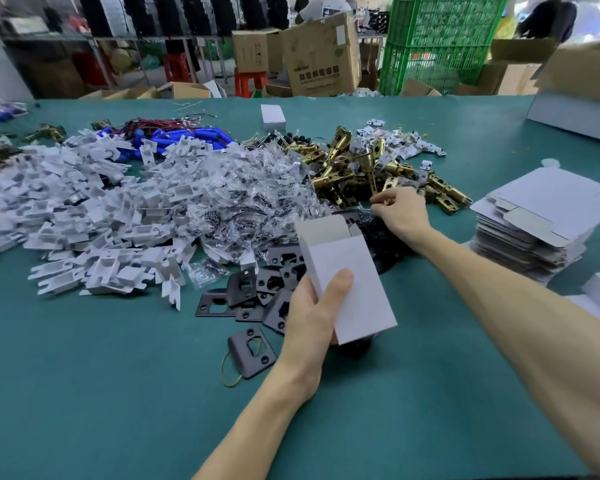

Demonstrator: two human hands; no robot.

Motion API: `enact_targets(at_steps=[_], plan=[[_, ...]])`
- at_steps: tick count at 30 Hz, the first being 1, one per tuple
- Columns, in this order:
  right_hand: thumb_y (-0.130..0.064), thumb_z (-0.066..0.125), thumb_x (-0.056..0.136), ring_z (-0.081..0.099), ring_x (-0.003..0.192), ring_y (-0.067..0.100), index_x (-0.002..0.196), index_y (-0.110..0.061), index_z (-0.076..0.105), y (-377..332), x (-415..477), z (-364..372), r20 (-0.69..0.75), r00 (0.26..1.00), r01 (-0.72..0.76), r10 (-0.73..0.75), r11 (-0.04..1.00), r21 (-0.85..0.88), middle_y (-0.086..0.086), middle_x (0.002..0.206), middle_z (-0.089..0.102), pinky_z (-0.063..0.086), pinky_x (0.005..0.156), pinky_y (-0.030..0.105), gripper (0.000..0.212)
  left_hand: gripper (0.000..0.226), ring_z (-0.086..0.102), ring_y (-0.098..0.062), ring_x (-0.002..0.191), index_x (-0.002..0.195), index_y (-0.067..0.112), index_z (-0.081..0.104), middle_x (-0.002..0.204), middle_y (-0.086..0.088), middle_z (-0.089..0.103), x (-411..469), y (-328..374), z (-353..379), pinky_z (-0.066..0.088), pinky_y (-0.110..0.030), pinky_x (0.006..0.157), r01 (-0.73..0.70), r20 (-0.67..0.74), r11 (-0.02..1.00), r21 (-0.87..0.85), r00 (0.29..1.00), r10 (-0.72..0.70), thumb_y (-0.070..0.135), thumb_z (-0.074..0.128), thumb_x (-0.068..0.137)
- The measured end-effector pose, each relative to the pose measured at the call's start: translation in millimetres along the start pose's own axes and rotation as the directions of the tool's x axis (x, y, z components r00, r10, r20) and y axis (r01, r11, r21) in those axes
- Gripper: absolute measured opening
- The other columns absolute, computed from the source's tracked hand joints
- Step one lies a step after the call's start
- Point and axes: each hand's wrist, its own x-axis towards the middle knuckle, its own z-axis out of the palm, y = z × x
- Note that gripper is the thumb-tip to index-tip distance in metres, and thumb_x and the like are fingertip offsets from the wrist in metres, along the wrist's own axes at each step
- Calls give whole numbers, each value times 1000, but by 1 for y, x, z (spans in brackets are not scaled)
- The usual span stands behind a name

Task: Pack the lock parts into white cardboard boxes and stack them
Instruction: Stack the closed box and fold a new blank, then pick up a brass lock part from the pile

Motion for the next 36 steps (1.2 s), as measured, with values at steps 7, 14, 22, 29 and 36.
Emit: enact_targets(at_steps=[7,14,22,29,36], plan=[[-5,78,81,65,78,19,91,-24,66,-5,-41,-25,-123,989,112,-83,962,251,-4,84,66,55,76,36,25,43,75,-16,99,120,24,66,113,2,78,-6,5,3,62,-33,77,-19,29,999,27,999,19,47,74,84],[-8,86,77,59,94,5,152,-33,35,-37,-97,-82,-162,958,286,-237,820,496,5,115,64,52,101,29,94,50,74,-18,106,121,18,69,116,-1,78,-14,11,3,62,-38,84,-73,111,992,102,992,61,41,85,79],[3,76,86,76,89,28,113,1,61,-72,-157,-119,-86,901,389,-426,702,597,16,93,73,63,81,44,31,44,73,-15,108,124,10,69,118,-3,78,-19,13,3,58,-23,84,-115,239,989,89,967,91,23,80,83],[-12,85,81,73,78,15,104,-19,73,-70,-163,-120,33,871,483,-491,865,133,0,90,74,60,79,32,27,43,73,-16,108,124,7,70,118,-6,77,-20,13,3,58,-24,85,-122,260,991,58,960,103,19,79,83],[-17,79,87,61,73,-2,113,-27,69,-68,-170,-114,255,778,600,-574,799,-31,-19,82,65,44,66,11,29,42,72,-18,109,124,8,71,119,-10,77,-17,11,2,58,-26,87,-116,280,993,24,954,105,17,81,84]])
